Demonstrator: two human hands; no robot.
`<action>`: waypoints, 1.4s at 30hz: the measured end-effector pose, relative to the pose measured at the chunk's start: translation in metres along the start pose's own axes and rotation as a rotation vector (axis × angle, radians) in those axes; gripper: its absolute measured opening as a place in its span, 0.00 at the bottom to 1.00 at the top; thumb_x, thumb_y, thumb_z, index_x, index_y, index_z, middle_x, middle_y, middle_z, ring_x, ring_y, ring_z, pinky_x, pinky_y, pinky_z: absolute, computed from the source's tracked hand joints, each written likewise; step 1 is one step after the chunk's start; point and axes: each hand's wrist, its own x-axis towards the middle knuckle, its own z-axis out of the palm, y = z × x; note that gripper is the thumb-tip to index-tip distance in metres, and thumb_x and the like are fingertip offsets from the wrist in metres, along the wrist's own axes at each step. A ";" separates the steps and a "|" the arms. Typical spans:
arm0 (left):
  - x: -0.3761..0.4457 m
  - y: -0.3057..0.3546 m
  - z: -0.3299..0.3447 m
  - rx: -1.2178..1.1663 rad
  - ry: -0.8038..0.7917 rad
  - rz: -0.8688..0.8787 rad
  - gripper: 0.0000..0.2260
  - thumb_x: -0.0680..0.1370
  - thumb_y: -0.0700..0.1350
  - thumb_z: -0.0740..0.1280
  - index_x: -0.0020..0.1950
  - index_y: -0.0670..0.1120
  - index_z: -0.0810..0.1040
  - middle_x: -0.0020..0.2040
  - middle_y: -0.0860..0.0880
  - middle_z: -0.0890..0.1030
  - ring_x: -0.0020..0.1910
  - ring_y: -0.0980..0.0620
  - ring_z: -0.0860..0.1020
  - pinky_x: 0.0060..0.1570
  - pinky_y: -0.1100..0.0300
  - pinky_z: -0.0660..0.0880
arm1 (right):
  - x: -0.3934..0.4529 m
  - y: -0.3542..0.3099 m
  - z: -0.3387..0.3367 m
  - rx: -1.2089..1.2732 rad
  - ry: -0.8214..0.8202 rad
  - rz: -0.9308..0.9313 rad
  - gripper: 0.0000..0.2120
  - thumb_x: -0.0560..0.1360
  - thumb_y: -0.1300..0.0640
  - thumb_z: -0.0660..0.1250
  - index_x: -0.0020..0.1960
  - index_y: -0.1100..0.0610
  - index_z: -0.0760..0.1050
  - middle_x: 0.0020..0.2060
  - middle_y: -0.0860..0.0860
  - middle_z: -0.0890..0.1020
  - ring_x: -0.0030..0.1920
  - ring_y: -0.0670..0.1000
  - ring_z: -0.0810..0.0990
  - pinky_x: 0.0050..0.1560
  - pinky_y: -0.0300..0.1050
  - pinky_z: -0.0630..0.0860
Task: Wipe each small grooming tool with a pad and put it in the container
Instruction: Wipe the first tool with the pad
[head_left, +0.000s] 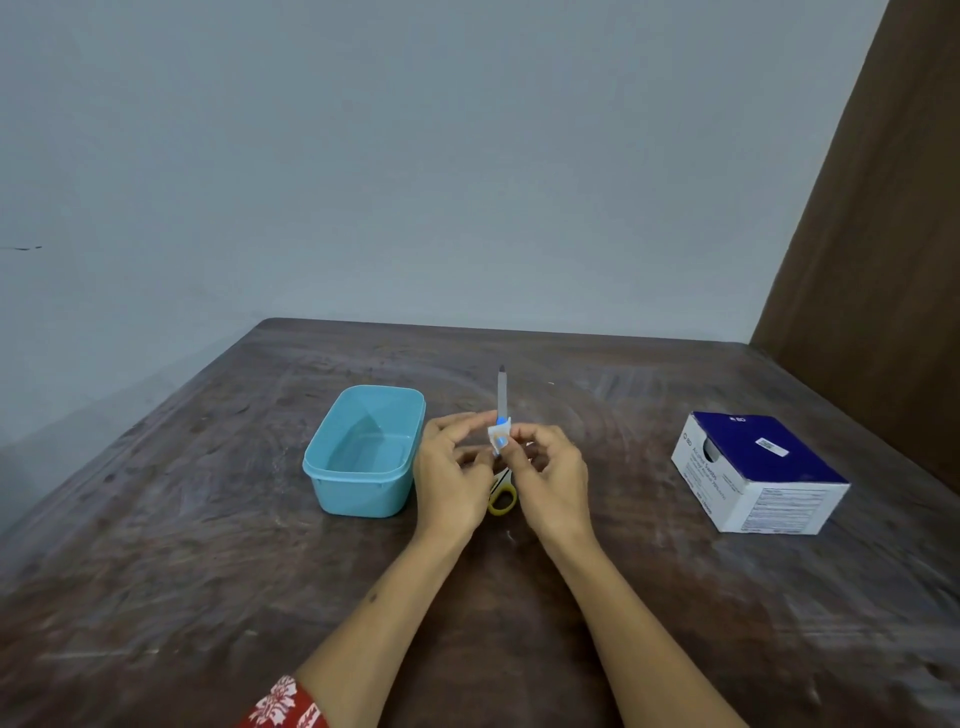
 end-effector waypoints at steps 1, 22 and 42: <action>0.000 0.001 0.000 0.012 -0.003 0.015 0.17 0.72 0.30 0.67 0.54 0.49 0.81 0.56 0.48 0.75 0.46 0.55 0.80 0.45 0.65 0.79 | 0.000 -0.001 0.000 -0.004 -0.010 0.005 0.05 0.74 0.59 0.69 0.45 0.49 0.78 0.45 0.47 0.79 0.43 0.45 0.79 0.41 0.32 0.75; 0.002 0.009 -0.008 0.108 0.087 0.291 0.04 0.76 0.38 0.66 0.47 0.44 0.80 0.40 0.55 0.80 0.41 0.63 0.78 0.40 0.74 0.73 | 0.000 -0.002 -0.006 -0.314 -0.014 -0.304 0.04 0.75 0.61 0.67 0.49 0.56 0.80 0.43 0.49 0.77 0.44 0.50 0.74 0.49 0.55 0.72; 0.006 0.005 -0.011 0.139 0.008 0.408 0.03 0.77 0.38 0.65 0.47 0.42 0.78 0.41 0.53 0.79 0.41 0.65 0.76 0.39 0.76 0.70 | -0.003 -0.004 -0.007 -0.328 -0.038 -0.249 0.11 0.75 0.64 0.66 0.56 0.54 0.77 0.44 0.46 0.79 0.48 0.50 0.77 0.54 0.53 0.73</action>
